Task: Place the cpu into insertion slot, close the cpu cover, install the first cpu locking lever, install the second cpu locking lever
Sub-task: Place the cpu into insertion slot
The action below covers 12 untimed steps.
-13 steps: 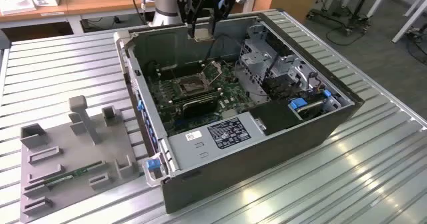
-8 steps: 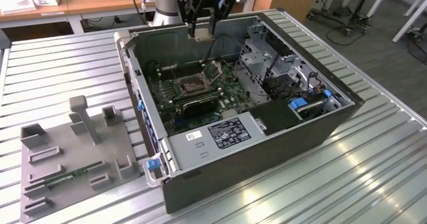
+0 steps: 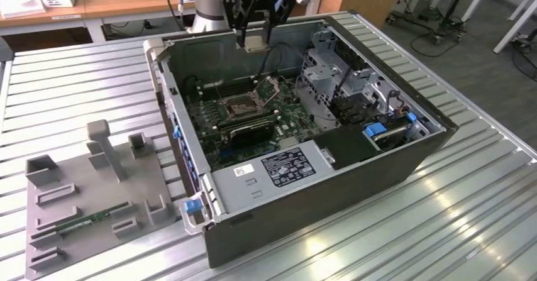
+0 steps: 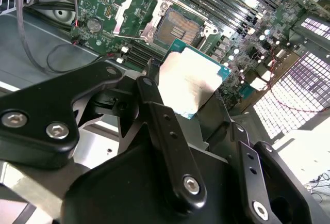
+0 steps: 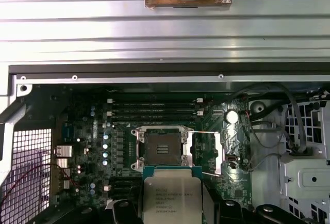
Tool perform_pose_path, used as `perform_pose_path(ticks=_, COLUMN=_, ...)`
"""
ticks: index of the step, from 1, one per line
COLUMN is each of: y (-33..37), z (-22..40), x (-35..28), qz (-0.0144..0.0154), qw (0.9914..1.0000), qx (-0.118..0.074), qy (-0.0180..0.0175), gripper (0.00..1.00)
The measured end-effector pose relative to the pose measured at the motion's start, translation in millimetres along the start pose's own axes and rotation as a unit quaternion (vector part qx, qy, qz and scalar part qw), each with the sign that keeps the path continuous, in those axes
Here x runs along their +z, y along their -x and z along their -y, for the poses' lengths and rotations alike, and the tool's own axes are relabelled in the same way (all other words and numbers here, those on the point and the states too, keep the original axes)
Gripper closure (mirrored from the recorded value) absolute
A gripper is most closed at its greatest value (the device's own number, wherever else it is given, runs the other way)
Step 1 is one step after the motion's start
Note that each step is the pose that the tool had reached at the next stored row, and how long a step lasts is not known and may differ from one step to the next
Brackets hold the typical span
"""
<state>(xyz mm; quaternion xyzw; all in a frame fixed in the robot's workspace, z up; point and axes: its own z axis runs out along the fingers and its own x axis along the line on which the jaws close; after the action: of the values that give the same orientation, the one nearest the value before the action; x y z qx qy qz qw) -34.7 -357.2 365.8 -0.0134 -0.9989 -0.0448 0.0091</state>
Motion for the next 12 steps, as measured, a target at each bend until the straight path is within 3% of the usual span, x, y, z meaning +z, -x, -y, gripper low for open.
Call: perform_pose_path(ticks=12, y=-0.2, z=0.2, x=2.0, qz=0.0017, qw=0.99981, qx=0.019, qy=0.0004, gripper=0.46)
